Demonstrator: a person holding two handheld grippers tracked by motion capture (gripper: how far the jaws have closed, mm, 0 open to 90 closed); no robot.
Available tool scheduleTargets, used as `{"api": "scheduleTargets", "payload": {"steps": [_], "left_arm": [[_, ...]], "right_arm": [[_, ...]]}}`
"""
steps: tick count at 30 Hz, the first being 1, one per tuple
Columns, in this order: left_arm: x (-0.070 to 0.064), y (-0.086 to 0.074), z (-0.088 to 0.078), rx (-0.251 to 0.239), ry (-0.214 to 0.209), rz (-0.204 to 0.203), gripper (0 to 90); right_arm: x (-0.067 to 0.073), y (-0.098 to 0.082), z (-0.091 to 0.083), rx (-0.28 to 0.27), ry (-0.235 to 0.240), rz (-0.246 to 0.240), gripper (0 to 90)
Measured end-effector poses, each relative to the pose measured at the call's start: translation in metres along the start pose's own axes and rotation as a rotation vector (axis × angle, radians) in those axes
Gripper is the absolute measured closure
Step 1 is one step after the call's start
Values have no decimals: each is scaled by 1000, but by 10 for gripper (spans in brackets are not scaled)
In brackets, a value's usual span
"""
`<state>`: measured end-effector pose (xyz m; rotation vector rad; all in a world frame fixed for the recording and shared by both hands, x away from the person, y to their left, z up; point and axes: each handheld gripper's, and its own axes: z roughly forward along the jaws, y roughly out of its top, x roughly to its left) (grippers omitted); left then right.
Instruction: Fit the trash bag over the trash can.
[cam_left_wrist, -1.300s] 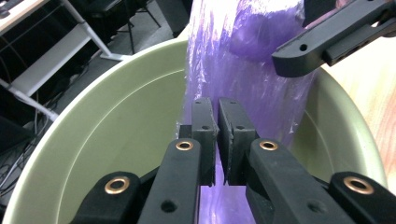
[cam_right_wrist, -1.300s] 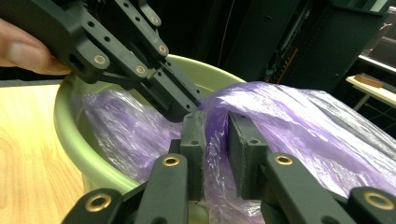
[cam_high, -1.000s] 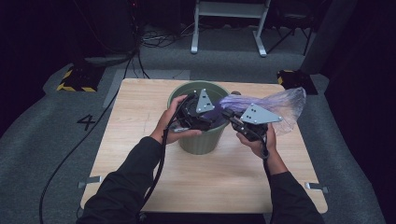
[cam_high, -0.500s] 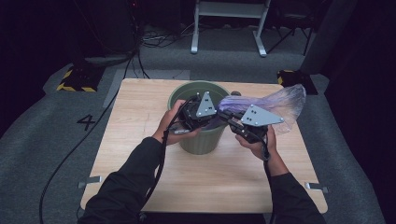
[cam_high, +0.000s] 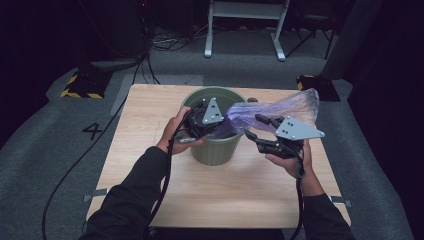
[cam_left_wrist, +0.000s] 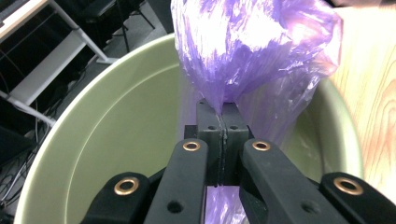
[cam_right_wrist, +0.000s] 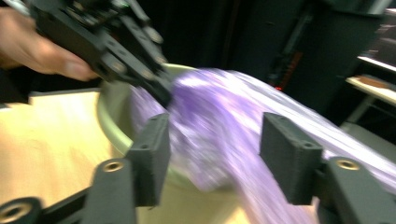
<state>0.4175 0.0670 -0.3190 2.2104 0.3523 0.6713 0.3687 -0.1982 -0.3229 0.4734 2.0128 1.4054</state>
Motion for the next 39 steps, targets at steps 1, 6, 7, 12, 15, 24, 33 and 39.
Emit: {"api": "scheduleTargets", "payload": {"steps": [1,6,7,12,15,24,33,39], "left_arm": [[2,-3,-1,2,0,-6,893],[9,-11,-7,0,5,-28,893],[10,-13,-7,0,4,-28,891],[14,-19,-10,4,12,-46,886],[17,-23,-11,1,12,-50,883],[21,-30,-12,-1,11,-67,873],[22,-35,-17,-38,1,-101,699],[23,-36,-19,-41,-13,-133,477]], "right_arm": [[-1,-2,-4,3,-15,4,385],[-12,-23,-29,29,-104,54,309],[-14,-27,-33,37,-121,59,298],[-23,-50,-49,72,-182,97,254],[-26,-62,-51,107,-194,102,223],[-21,-77,-42,143,-179,59,525],[-22,-71,-41,73,-173,23,873],[-21,-61,-45,47,-195,10,886]]}}
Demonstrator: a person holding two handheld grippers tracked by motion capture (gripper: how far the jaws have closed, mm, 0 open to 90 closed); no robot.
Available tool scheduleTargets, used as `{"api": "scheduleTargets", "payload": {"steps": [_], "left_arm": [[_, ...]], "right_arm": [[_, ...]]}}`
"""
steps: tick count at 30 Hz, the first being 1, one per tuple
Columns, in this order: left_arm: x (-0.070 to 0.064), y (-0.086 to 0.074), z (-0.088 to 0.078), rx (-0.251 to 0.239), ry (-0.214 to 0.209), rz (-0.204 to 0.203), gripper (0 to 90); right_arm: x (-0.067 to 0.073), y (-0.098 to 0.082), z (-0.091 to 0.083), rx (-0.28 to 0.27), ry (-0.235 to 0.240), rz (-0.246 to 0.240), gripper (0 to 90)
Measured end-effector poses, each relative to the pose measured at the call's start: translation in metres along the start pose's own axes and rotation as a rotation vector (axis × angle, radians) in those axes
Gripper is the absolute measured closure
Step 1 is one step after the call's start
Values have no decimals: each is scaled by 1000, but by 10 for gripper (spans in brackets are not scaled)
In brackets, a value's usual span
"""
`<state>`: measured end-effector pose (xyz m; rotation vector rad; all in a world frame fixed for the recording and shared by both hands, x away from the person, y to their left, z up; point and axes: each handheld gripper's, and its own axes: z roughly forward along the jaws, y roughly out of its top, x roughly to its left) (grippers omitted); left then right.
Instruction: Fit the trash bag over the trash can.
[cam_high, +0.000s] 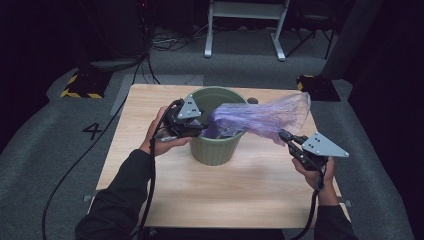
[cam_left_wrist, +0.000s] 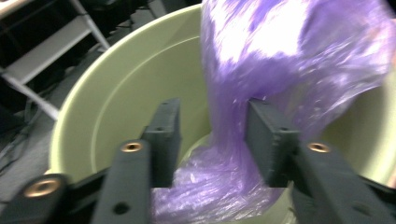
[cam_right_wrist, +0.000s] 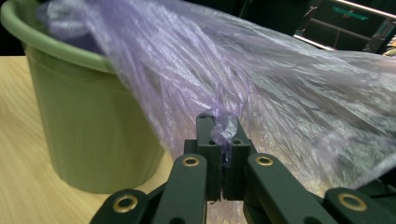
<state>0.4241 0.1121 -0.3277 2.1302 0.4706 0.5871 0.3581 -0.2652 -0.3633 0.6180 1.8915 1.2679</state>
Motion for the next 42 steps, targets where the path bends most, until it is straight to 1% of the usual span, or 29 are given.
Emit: {"api": "scheduleTargets", "payload": {"steps": [1,3,4,5,6,8,11,14,15,16,17,19,20,21,22,23,24,25,26,27,28,30,33,34,35,37,40,41,42], "left_arm": [[0,0,0,-1,0,-6,433],[0,0,-2,-5,6,-25,289],[0,0,-3,-18,-4,-39,275],[0,1,-3,-26,-20,-46,265],[-1,3,-3,-34,-35,-49,240],[-5,7,-4,-54,-39,-38,211],[-15,18,-3,-85,-83,-14,199],[-28,29,1,-92,-110,19,199],[-33,34,3,-90,-119,39,199],[-36,37,4,-89,-119,44,202],[-40,40,6,-88,-115,62,207],[-47,46,10,-72,-107,94,239],[-49,48,13,-65,-108,107,278],[-50,50,14,-56,-95,117,313],[-51,51,16,-49,-84,122,373],[-51,51,17,-45,-93,124,425],[-51,51,17,-45,-104,128,509],[-50,51,17,-38,-100,146,559],[-51,50,17,-31,-86,157,640],[-51,49,17,-28,-76,167,698],[-50,48,16,-29,-70,172,751],[-48,46,15,-29,-72,175,811],[-45,42,11,-34,-76,172,873],[-43,41,10,-39,-68,168,880],[-42,39,8,-38,-66,164,881],[-38,36,5,-39,-65,152,885],[-32,29,-2,-50,-64,126,885],[-31,27,-4,-57,-70,122,885],[-30,25,-6,-58,-65,121,884]], "right_arm": [[-1,1,-1,-4,-5,2,887],[-2,3,-3,-11,-18,4,889],[-3,3,-4,-15,-19,6,889],[-4,4,-5,-22,-18,15,890],[-4,6,-5,-22,-20,11,890],[-3,9,-4,-25,-19,1,891],[0,16,-1,-34,-11,-14,891],[5,24,3,-39,6,-28,891],[7,27,4,-41,11,-33,891],[10,30,5,-47,17,-40,891],[11,31,6,-48,24,-44,891],[16,36,7,-52,38,-56,890],[18,38,7,-55,43,-62,891],[20,39,7,-57,48,-68,890],[22,41,7,-60,52,-75,890],[24,43,7,-61,60,-80,890],[26,44,7,-64,63,-84,889],[27,45,7,-64,66,-87,889],[29,47,7,-66,72,-95,888],[30,48,6,-69,76,-97,886],[31,48,5,-71,82,-99,882],[33,49,4,-75,94,-98,867],[34,49,2,-88,163,-63,815],[35,49,2,-88,172,-63,784],[36,50,1,-89,191,-57,716],[37,50,-2,-90,207,-46,608],[38,51,-8,-106,220,-28,495],[38,51,-11,-109,220,-19,458],[37,51,-13,-106,220,-17,423]]}}
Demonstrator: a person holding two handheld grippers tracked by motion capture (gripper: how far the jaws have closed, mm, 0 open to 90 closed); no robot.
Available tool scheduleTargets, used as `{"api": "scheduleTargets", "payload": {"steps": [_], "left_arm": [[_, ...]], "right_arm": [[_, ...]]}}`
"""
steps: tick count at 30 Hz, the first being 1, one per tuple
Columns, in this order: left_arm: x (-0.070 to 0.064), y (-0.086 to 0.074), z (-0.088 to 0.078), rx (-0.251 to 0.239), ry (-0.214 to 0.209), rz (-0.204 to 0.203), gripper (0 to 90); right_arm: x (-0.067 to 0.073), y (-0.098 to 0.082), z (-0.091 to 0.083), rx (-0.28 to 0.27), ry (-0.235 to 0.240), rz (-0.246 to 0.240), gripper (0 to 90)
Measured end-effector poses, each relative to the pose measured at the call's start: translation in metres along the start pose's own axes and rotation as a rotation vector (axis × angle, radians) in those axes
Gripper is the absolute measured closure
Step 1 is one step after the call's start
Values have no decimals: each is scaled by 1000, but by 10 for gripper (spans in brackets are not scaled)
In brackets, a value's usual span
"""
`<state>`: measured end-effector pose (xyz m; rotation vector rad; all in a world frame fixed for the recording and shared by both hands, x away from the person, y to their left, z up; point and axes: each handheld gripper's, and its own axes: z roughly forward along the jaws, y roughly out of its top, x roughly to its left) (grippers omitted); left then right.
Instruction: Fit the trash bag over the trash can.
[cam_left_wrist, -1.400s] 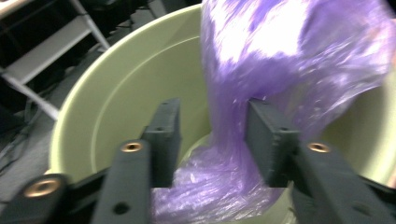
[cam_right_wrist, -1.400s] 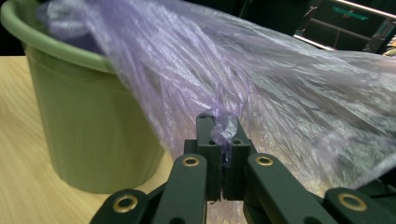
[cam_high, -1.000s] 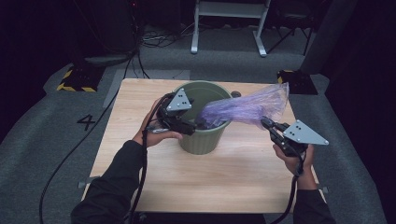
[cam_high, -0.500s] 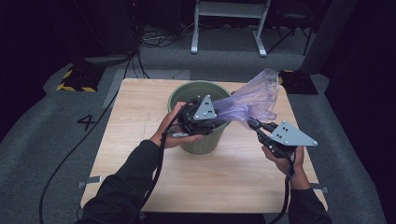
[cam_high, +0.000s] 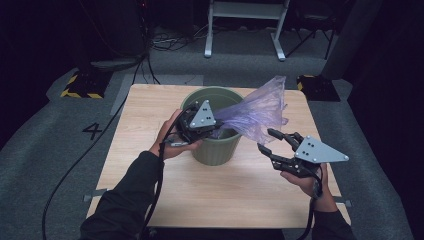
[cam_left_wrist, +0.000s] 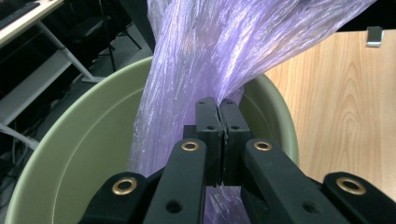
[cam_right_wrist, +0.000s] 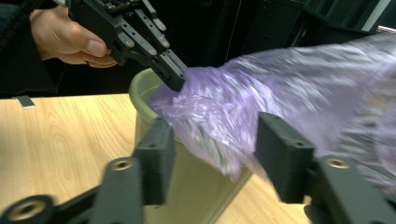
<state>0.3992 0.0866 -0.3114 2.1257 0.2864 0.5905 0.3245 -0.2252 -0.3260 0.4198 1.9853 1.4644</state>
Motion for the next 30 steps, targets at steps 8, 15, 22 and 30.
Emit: {"api": "scheduleTargets", "payload": {"steps": [8,15,22,30], "left_arm": [[5,-15,-15,-26,-24,-28,855],[4,-21,-24,-36,-29,-15,864],[8,-31,-36,-49,-19,-38,874],[8,-46,-50,-59,16,-52,870]], "right_arm": [[-2,1,-4,36,-116,-40,301],[-7,4,17,75,-115,-68,288],[-7,11,32,97,-107,-98,407],[2,6,43,93,10,-68,826]]}}
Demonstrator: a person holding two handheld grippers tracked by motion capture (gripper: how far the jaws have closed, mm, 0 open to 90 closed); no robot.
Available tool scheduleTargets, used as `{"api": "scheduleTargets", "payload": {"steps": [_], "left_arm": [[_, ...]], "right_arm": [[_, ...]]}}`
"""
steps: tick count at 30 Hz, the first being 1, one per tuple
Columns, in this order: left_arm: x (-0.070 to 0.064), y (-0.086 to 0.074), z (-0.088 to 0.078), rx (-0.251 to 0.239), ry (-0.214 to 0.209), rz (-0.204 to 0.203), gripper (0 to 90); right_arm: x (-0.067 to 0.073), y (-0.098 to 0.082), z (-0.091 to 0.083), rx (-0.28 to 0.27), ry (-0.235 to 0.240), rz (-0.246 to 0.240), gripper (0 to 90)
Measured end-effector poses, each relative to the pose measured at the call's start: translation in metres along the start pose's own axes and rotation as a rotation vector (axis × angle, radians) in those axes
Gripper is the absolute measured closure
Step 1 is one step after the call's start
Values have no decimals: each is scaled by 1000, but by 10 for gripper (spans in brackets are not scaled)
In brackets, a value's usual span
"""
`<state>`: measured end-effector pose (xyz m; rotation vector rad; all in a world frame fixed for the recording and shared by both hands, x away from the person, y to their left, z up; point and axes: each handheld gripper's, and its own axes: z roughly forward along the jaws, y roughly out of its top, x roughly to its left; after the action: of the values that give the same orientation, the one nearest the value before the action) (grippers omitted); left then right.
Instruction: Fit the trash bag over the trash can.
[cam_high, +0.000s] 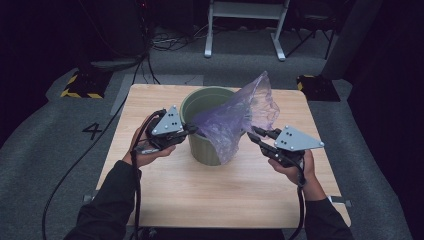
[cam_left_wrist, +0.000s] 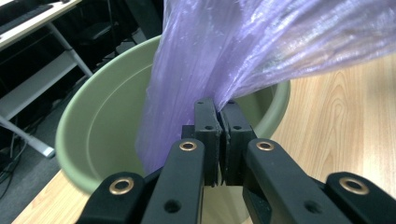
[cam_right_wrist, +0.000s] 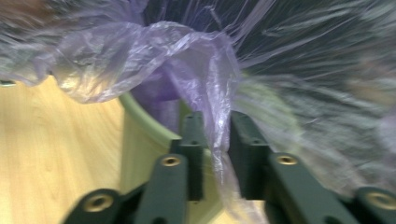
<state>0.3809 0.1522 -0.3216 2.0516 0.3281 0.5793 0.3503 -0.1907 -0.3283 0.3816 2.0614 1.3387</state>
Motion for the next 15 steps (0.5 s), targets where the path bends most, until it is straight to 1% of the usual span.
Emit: {"api": "scheduleTargets", "payload": {"steps": [2,5,8,10,11,12,14,15], "left_arm": [[0,-4,-4,0,6,-7,864],[-2,-11,-7,3,18,-19,838],[-3,-15,-10,-1,37,-26,765],[-6,-18,-13,-15,43,-40,691],[-8,-19,-15,-20,53,-55,641],[-10,-20,-15,-23,56,-70,553],[-15,-21,-17,-34,37,-90,478],[-18,-22,-19,-35,42,-96,408]], "right_arm": [[7,-1,2,9,-1,-35,868],[15,-3,5,10,17,-49,892],[23,-5,5,-1,34,-55,899],[27,-5,5,-3,41,-67,900],[29,-6,4,-2,42,-70,900],[32,-7,4,-5,51,-70,900],[34,-9,4,-1,57,-76,900],[36,-10,5,2,55,-81,900]]}}
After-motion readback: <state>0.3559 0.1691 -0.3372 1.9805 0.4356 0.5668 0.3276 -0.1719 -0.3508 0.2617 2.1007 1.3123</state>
